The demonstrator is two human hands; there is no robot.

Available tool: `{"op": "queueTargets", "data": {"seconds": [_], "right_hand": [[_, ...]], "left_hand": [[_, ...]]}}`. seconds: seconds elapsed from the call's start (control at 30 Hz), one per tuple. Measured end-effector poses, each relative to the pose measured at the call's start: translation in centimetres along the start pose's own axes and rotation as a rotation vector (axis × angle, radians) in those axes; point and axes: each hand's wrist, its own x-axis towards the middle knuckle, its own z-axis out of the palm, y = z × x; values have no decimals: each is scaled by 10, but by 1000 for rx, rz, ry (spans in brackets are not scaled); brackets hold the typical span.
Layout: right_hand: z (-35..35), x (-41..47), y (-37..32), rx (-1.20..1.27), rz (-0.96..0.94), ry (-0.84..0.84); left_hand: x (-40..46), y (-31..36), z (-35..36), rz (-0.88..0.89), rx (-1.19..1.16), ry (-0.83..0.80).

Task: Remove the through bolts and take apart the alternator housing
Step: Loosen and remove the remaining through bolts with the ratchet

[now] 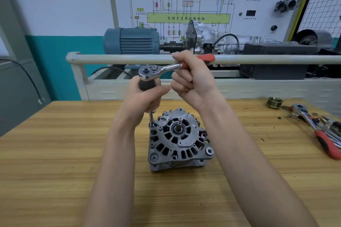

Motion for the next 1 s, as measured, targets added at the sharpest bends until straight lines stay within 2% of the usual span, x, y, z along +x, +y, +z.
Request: {"op": "queueTargets", "data": {"seconds": [0.07, 0.13, 0.2, 0.23, 0.3, 0.47, 0.53, 0.63, 0.77, 0.83, 0.9, 1.0], "right_hand": [[0, -8, 13, 48, -170, 118], [4, -19, 27, 68, -338, 213], [9, -25, 37, 82, -424, 250], [10, -26, 38, 85, -435, 249], [10, -23, 31, 62, -392, 215], [2, 0, -3, -73, -5, -15], [1, 4, -8, -112, 81, -83], [3, 1, -3, -64, 25, -19], [8, -16, 25, 13, -302, 180], [13, -23, 36, 22, -407, 225], [14, -22, 32, 16, -388, 215], [9, -11, 12, -51, -207, 99]], "left_hand": [[4, -1, 7, 15, 11, 168], [8, -3, 20, 26, 54, 407], [10, -6, 32, 36, 79, 615], [10, -7, 34, 40, 88, 660], [9, -6, 27, 44, 109, 583], [-1, 0, -6, 52, 51, -26], [-4, 1, -8, 8, 56, -150], [-3, 4, -3, -20, 22, -42], [7, 1, 16, -18, 42, 429], [10, -1, 26, -22, 58, 600], [9, -1, 25, -16, 67, 595], [3, 1, 7, 26, 46, 292]]}}
